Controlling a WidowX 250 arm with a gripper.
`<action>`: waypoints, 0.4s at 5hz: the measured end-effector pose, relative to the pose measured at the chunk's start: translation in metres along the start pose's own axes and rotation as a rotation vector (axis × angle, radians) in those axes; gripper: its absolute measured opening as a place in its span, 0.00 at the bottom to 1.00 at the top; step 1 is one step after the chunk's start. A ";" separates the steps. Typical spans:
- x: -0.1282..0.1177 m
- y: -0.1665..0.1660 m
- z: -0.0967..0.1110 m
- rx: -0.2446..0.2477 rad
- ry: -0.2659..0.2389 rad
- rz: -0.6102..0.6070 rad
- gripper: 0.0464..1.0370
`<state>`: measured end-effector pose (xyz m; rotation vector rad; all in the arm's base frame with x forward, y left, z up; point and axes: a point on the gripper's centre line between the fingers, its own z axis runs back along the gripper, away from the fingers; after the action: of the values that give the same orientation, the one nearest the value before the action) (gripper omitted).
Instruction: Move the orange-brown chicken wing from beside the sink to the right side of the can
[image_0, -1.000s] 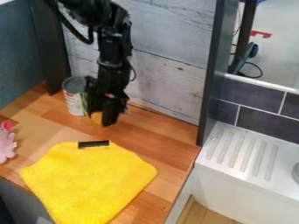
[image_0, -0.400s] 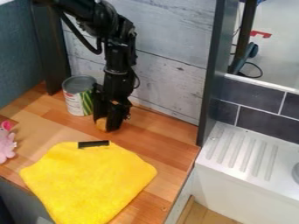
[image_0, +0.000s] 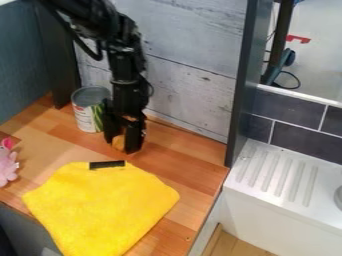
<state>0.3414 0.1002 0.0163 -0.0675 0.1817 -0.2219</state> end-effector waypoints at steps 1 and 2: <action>-0.016 0.004 0.026 0.057 -0.060 0.034 0.97; -0.053 -0.006 0.064 0.134 -0.072 0.081 0.96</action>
<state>0.3015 0.1088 0.0883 0.0645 0.0976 -0.1502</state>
